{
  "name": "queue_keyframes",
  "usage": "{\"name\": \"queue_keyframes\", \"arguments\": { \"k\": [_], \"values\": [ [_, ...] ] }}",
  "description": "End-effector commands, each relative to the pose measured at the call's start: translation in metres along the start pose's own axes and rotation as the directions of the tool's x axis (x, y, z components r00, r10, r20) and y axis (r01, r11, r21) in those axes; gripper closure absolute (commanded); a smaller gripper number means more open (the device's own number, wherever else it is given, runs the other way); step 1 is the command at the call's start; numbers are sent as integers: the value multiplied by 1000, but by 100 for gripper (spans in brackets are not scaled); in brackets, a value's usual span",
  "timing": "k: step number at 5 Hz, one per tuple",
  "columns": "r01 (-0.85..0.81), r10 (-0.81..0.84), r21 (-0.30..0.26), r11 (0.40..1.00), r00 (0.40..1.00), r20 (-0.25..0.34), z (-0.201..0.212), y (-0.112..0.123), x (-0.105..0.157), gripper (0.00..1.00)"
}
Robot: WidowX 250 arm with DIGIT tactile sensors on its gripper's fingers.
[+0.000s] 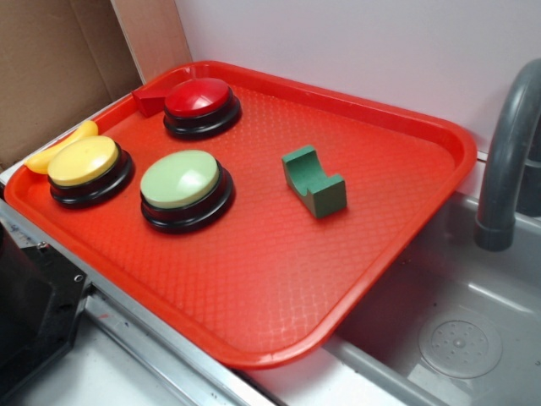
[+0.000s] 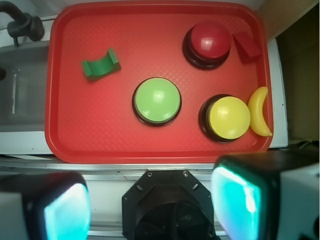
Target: Push the yellow button.
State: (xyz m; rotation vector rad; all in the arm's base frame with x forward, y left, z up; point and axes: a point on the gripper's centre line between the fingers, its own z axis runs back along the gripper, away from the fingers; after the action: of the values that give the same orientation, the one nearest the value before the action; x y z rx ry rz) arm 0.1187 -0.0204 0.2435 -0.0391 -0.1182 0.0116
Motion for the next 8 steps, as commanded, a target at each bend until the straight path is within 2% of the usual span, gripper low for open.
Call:
{"name": "queue_keyframes", "arguments": {
  "k": [1,2,3,4,5,6,7,8],
  "values": [
    [0,0,0,1000,1000,0,0,0,0,0],
    [-85,88,32,996,993,-73,-43,47,23,0],
    [-110,113,65,992,992,-53,-68,76,33,0],
    [-85,96,120,989,992,-84,-103,107,38,0],
    [-46,62,136,990,992,-111,-137,122,32,0],
    [-45,63,154,987,992,-110,-161,134,20,0],
    [-28,36,144,989,998,-54,-183,144,21,0],
    [-80,91,175,981,994,-57,-202,142,25,0]
  ]
}}
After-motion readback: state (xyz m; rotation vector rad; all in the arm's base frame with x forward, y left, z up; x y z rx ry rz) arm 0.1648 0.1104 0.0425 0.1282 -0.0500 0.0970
